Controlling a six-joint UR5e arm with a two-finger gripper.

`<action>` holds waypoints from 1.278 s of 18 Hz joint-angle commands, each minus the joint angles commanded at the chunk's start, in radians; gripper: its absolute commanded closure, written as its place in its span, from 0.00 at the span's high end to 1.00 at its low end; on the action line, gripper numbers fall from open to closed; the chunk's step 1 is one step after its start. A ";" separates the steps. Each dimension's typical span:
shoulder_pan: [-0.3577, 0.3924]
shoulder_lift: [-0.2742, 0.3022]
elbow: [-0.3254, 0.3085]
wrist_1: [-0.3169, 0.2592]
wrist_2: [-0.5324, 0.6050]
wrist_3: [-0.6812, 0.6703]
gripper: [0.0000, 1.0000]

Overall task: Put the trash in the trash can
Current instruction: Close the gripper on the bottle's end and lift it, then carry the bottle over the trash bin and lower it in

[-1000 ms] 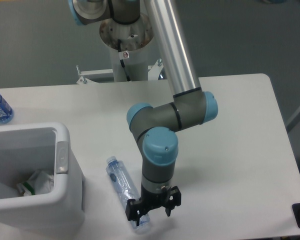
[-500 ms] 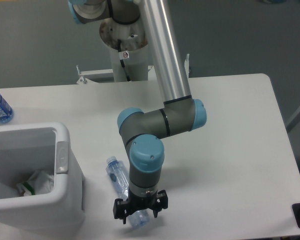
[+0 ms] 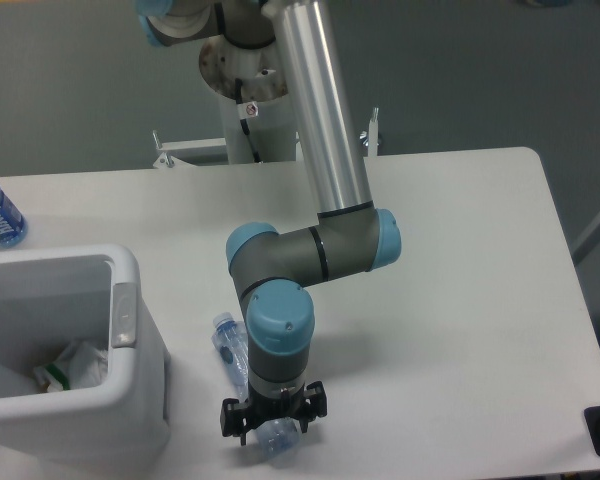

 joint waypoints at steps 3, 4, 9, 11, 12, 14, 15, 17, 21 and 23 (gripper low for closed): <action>0.000 0.005 0.000 -0.002 0.002 -0.002 0.68; 0.000 0.006 0.000 -0.002 0.002 0.000 0.66; -0.002 0.011 -0.006 -0.002 0.003 0.002 0.57; -0.002 0.017 -0.003 0.000 0.003 0.003 0.57; -0.002 0.021 0.000 0.000 0.003 0.003 0.57; -0.002 0.040 0.023 0.002 0.000 0.003 0.57; 0.003 0.052 0.052 0.002 -0.008 0.002 0.57; 0.040 0.070 0.121 0.002 -0.032 -0.008 0.57; 0.067 0.167 0.228 0.002 -0.107 -0.040 0.58; 0.095 0.208 0.265 0.003 -0.176 -0.073 0.58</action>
